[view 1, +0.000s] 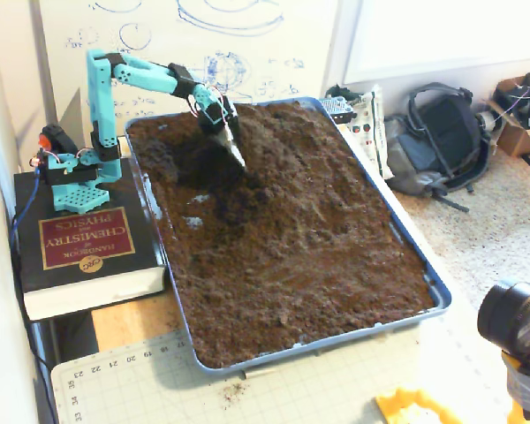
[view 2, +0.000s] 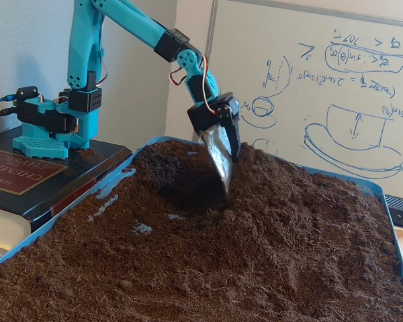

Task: Build a berm.

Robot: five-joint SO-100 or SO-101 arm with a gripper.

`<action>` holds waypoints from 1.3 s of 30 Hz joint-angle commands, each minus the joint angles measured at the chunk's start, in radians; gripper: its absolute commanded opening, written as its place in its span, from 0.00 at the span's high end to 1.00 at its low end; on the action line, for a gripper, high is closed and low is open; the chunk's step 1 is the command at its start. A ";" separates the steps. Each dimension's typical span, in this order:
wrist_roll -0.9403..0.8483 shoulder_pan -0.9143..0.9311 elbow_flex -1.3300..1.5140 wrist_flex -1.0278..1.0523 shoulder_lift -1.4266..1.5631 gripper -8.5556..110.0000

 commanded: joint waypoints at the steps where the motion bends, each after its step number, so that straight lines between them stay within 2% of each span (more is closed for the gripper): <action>1: 0.018 -0.008 0.017 -0.032 0.193 0.93; 6: 0.149 -0.041 0.069 -0.034 0.360 0.93; 11: 0.225 -0.104 0.106 -0.032 0.397 0.93; 17: 0.225 -0.229 0.232 -0.032 0.235 0.93; 22: 0.225 -0.253 0.232 -0.032 0.018 0.93; 31: 0.224 -0.245 -0.011 -0.041 -0.307 0.92; 39: 0.235 -0.221 -0.333 -0.034 -0.400 0.93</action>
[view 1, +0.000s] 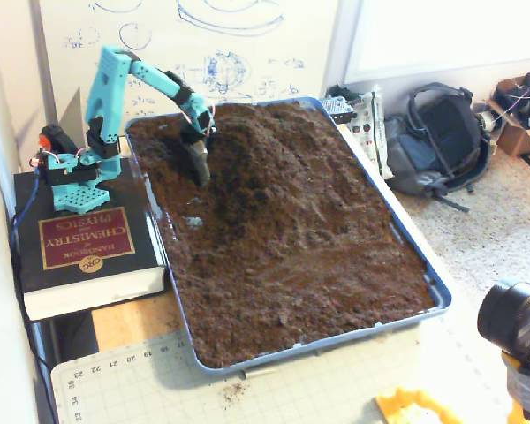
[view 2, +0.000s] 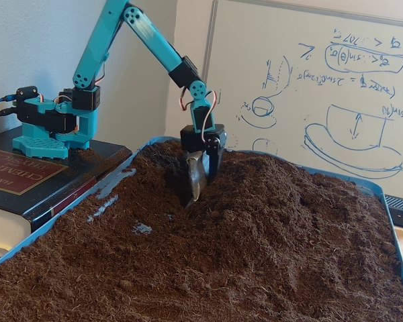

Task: Build a berm.

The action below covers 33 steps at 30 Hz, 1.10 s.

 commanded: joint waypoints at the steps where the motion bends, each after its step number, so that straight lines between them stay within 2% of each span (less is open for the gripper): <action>1: 0.018 0.002 -0.239 -0.034 0.000 0.93; 33: 0.023 0.017 -0.245 -0.034 0.402 0.93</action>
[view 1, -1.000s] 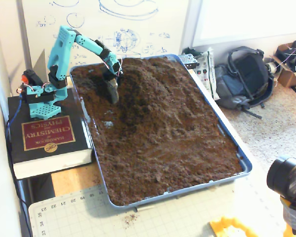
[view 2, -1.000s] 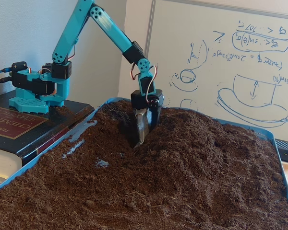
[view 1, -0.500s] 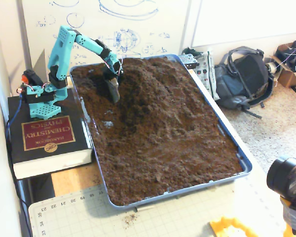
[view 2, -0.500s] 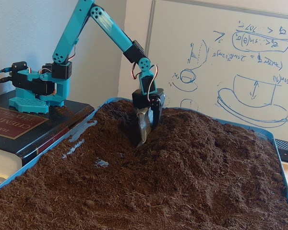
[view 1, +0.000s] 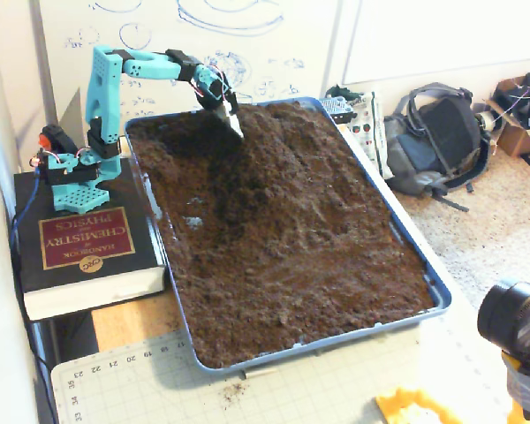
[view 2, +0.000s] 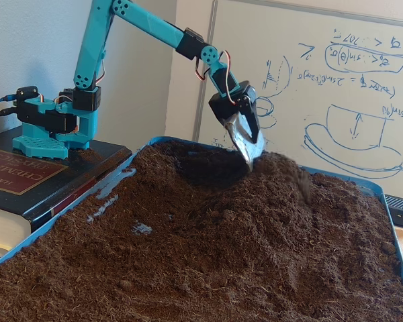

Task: Build a berm.

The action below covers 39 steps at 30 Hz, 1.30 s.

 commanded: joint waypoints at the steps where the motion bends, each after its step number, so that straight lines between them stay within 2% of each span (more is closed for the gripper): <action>1: 0.011 0.032 -0.101 -0.031 0.190 0.93; 7: -0.002 0.141 -0.117 -0.044 0.374 0.93; 11: -0.005 0.189 -0.233 -0.046 0.330 0.93; 15: -0.006 0.199 -0.512 -0.046 0.095 0.93; 24: -0.008 0.201 -1.295 -0.046 -0.661 0.93; 29: -0.008 0.225 -1.620 -0.046 -1.034 0.93; 34: -0.041 0.236 -1.726 -0.031 -1.312 0.93; 39: -0.179 0.236 -1.635 0.006 -1.358 0.93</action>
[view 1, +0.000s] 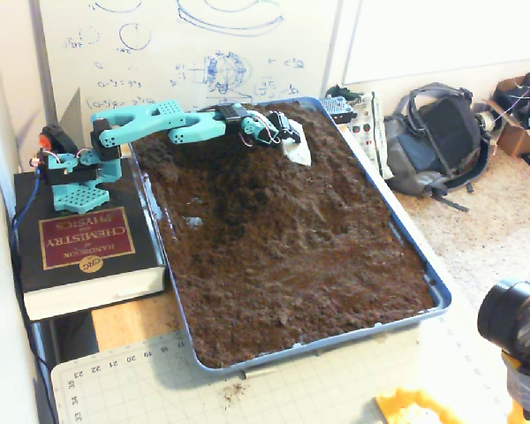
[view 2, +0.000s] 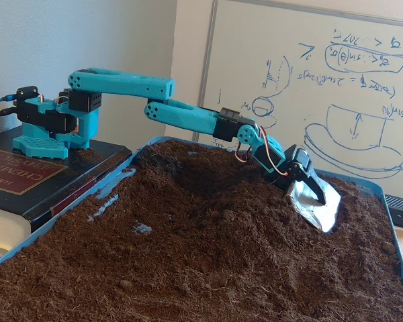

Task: Build a berm.

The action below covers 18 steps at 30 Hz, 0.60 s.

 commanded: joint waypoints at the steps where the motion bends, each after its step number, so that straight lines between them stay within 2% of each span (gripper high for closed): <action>1: -0.087 0.023 0.012 0.046 0.051 0.93; 9: -0.155 0.018 0.359 0.337 0.373 0.93; 18: -0.155 0.025 0.647 0.436 0.601 0.93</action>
